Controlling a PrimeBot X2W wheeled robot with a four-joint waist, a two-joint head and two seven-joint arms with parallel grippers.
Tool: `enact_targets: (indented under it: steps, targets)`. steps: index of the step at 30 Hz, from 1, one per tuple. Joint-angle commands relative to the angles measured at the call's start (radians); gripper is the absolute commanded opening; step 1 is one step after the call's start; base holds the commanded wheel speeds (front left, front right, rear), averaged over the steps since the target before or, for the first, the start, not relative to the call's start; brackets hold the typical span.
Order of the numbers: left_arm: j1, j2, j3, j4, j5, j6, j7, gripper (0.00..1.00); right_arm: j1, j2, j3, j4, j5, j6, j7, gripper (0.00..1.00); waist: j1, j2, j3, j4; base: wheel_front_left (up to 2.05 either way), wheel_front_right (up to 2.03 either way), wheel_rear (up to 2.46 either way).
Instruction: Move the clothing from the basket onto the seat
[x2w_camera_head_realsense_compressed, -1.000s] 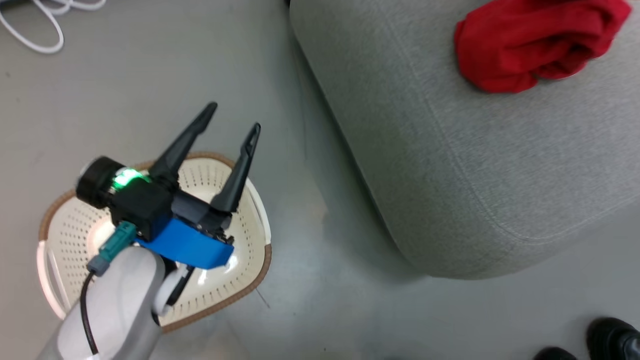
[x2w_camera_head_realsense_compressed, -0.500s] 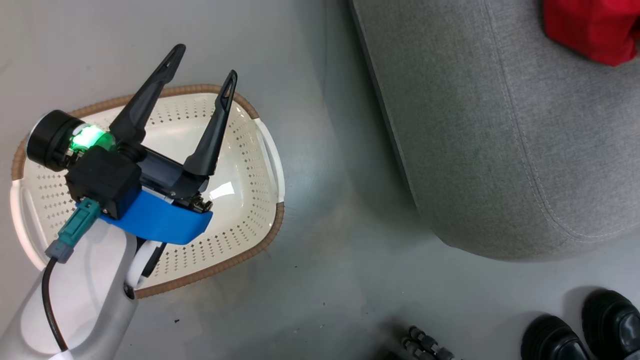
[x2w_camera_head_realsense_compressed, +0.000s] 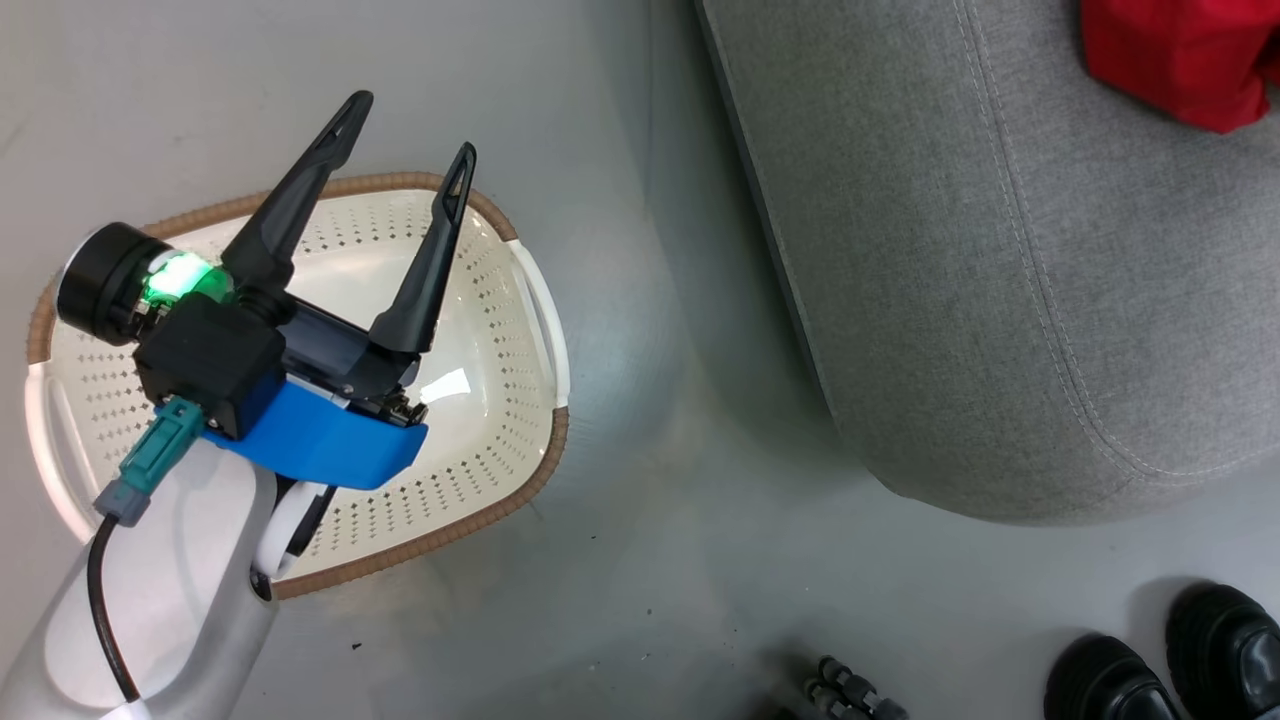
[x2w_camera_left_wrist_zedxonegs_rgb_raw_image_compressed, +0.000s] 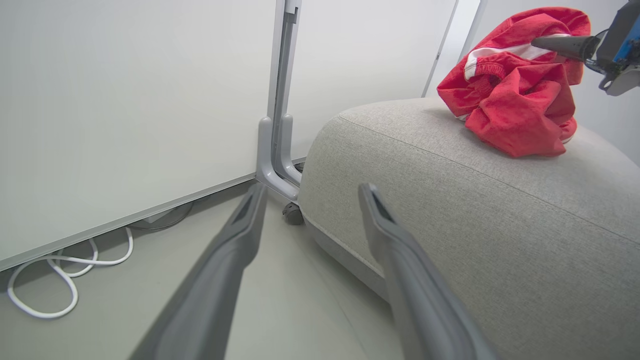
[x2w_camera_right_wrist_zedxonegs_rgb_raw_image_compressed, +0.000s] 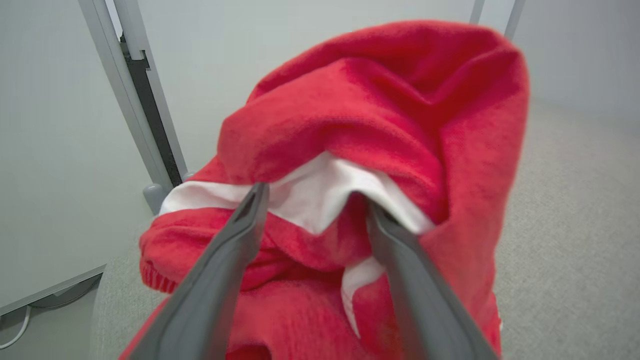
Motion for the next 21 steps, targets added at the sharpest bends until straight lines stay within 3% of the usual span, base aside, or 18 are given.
enact_targets:
  steps: [1, 13, 21]
  targets:
    - [-0.007, 0.0, 0.001, 0.002, -0.001, 0.003, -0.003, 1.0, 0.014, 0.002, 0.0, 0.0, -0.003, 0.0, -0.003, 1.0, -0.0001, 0.0, -0.003, 0.002, 0.0, 0.0, 0.0]
    - [0.018, -0.058, -0.003, 0.078, -0.02, -0.001, -0.024, 1.0, 0.095, -0.023, 0.062, -0.029, -0.073, 0.0, -0.003, 1.0, -0.0001, 0.0, -0.102, 0.046, 0.0, 0.0, 0.0]
    - [0.08, -0.149, 0.045, 0.12, -0.034, -0.01, -0.027, 1.0, 0.225, -0.03, 0.126, -0.072, -0.095, 0.0, -0.001, 1.0, -0.0001, 0.0, -0.248, 0.103, 0.0, 0.0, 0.0]
